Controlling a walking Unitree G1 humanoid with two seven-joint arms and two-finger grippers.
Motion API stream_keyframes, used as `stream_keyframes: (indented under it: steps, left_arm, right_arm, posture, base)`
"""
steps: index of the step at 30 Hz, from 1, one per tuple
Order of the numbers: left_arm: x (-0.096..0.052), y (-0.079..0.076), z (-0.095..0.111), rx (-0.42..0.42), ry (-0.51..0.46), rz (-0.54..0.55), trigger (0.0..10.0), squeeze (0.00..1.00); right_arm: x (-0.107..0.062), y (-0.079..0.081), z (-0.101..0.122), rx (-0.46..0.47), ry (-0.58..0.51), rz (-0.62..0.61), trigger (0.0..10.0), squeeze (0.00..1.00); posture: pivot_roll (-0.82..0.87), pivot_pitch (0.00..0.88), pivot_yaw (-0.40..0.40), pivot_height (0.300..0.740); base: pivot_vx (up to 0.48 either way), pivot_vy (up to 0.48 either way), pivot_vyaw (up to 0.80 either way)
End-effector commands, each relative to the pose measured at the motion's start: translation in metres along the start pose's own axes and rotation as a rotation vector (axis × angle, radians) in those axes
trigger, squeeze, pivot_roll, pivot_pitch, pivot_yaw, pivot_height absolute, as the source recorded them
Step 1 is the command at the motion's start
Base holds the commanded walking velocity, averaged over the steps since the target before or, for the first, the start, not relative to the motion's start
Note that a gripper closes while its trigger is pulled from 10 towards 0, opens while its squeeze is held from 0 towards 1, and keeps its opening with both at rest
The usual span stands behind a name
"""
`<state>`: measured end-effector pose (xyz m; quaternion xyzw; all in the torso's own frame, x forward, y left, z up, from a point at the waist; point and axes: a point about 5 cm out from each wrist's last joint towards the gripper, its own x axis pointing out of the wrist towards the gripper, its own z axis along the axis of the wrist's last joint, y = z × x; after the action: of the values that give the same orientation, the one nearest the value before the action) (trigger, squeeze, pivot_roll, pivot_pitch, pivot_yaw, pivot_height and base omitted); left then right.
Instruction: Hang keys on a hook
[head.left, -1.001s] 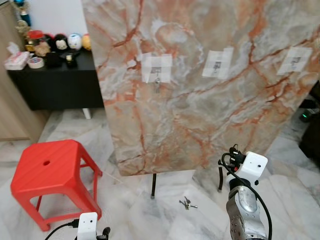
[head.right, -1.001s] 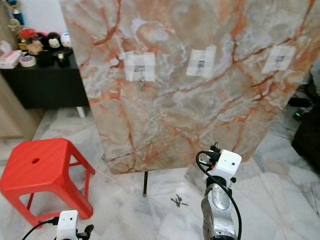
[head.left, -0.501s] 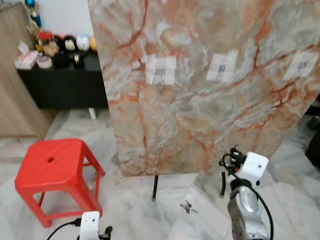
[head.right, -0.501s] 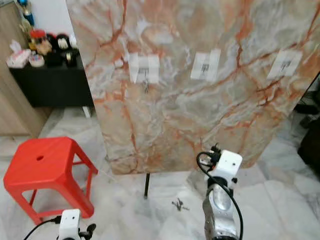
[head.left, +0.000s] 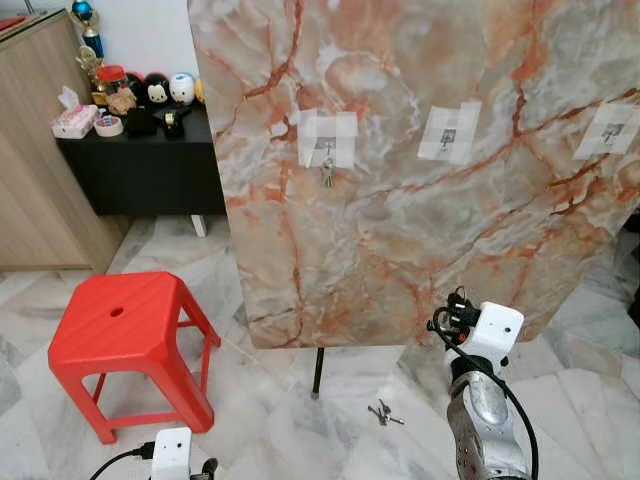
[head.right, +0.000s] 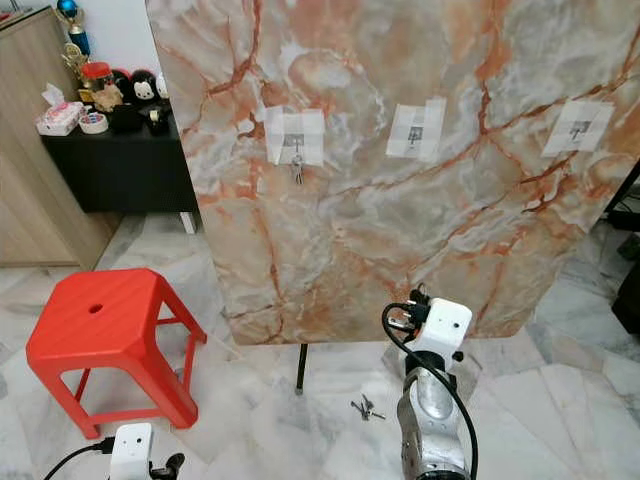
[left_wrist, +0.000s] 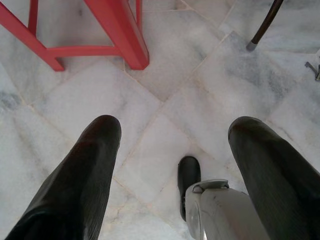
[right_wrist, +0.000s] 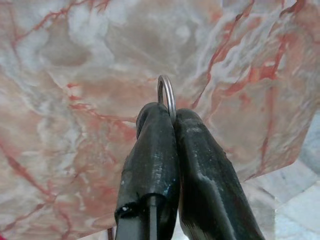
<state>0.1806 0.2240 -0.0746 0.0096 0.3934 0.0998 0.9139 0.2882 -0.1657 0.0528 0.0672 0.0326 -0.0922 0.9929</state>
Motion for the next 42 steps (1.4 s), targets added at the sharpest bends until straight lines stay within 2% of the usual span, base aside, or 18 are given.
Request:
stream_keyframes:
  steps: [1,7,42]
  left_arm:
    - [-0.0006,-0.0009,-0.0032,-0.012,0.016,-0.002,10.0,0.00]
    - [-0.0006,-0.0016,-0.0033,-0.017,0.015,-0.005,10.0,0.00]
    - [-0.0012,-0.0030,-0.0052,-0.010,0.019,-0.007,10.0,0.00]
  right_arm:
    - [0.0016,0.0010,0.0078,-0.030,-0.047,0.005,10.0,0.00]
    - [0.0018,0.0002,0.0065,-0.025,-0.034,-0.001,10.0,0.00]
    - [0.0015,0.0012,0.0055,-0.024,-0.026,0.002,10.0,0.00]
  posture:
    - [-0.02,0.000,-0.060,0.740]
    - [-0.02,0.000,-0.063,0.740]
    - [-0.02,0.000,-0.068,0.740]
  base:
    - [0.000,0.000,0.00]
    - [0.040,0.000,0.00]
    - [0.295,0.000,0.00]
